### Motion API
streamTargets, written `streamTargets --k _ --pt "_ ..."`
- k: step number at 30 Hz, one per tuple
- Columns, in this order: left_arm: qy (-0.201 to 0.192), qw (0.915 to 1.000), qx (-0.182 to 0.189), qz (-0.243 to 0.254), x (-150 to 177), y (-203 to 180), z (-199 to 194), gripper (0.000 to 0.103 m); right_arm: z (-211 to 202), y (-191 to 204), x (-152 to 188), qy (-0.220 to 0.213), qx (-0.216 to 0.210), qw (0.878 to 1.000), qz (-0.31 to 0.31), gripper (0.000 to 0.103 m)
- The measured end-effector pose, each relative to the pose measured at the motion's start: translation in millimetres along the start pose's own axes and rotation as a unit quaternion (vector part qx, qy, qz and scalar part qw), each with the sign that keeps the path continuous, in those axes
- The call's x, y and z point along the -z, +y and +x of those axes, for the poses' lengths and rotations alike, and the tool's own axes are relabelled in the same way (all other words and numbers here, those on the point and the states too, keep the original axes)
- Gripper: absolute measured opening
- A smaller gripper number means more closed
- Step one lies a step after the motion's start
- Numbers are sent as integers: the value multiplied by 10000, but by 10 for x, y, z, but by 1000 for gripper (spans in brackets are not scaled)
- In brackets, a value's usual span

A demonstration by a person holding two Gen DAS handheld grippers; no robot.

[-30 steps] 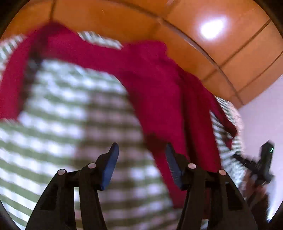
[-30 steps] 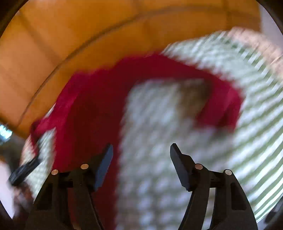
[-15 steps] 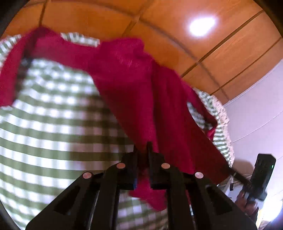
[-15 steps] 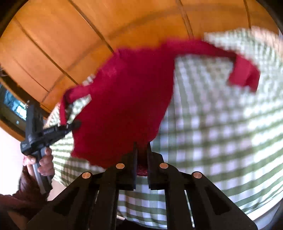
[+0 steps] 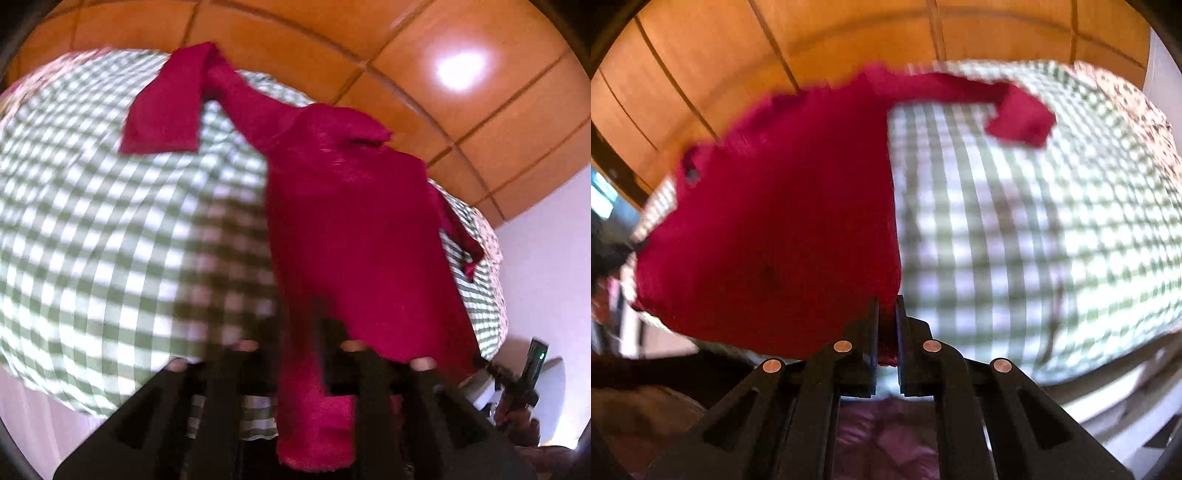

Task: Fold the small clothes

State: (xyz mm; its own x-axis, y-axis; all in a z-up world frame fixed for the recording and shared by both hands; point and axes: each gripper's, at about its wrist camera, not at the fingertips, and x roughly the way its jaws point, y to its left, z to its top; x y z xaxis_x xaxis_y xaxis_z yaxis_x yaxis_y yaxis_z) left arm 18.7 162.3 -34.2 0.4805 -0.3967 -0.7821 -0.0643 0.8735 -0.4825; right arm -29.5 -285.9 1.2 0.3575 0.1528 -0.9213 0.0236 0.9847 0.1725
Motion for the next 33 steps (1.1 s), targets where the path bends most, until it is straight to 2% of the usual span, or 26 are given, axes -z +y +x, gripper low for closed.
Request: streamTargets --k 1,3,5,7,8,9,11,13,15,16,19,23,25,27,28,33 --pt "-48 9999 18 -160 57 80 27 62 55 -13 55 91 72 9999 28 7" --pt "-6 9994 77 -329 173 218 38 62 179 -32 111 242 76 9997 45 7" --pt "98 9991 163 -379 285 234 141 62 156 -42 80 270 -98 9996 -30 16" --pt "197 9989 230 -344 380 227 219 62 49 -30 -4 121 -46 9998 -142 54" --pt "269 9991 220 -258 436 186 287 59 -14 -16 -66 -22 54 9998 -185 59" --pt "326 9992 139 -183 476 139 348 55 -52 2 -132 -166 86 9996 -224 60" --pt "506 9987 -60 -19 542 49 486 26 -62 98 -309 -404 26 9986 -330 60" --pt "481 9983 -307 118 551 -5 539 18 27 253 -494 -533 -53 9976 -438 60" --pt "337 9986 -373 158 498 -8 481 18 204 450 -696 -642 -172 9965 -501 60" --pt "181 9986 -470 130 450 18 416 19 282 523 -754 -669 -190 9964 -492 60" --pt "-523 9930 -1024 -280 134 296 110 42 581 805 -925 -592 -384 9968 -373 60" --pt "-1042 9773 -1709 -695 -274 630 -108 48 890 1004 -944 -508 -453 9974 -227 61" --pt "-1159 9691 -2011 -835 -536 762 -99 53 950 1068 -890 -630 -324 9970 -296 69" --pt "-1251 9657 -2098 -884 -720 778 -65 64 962 1116 -829 -812 -293 9954 -410 75" --pt "-1303 9645 -2143 -823 -806 780 -45 74 971 1150 -799 -866 -180 9946 -535 76" --pt "-1227 9566 -2599 -490 -1307 478 405 82 1032 1250 -807 -948 -8 9938 -584 89"
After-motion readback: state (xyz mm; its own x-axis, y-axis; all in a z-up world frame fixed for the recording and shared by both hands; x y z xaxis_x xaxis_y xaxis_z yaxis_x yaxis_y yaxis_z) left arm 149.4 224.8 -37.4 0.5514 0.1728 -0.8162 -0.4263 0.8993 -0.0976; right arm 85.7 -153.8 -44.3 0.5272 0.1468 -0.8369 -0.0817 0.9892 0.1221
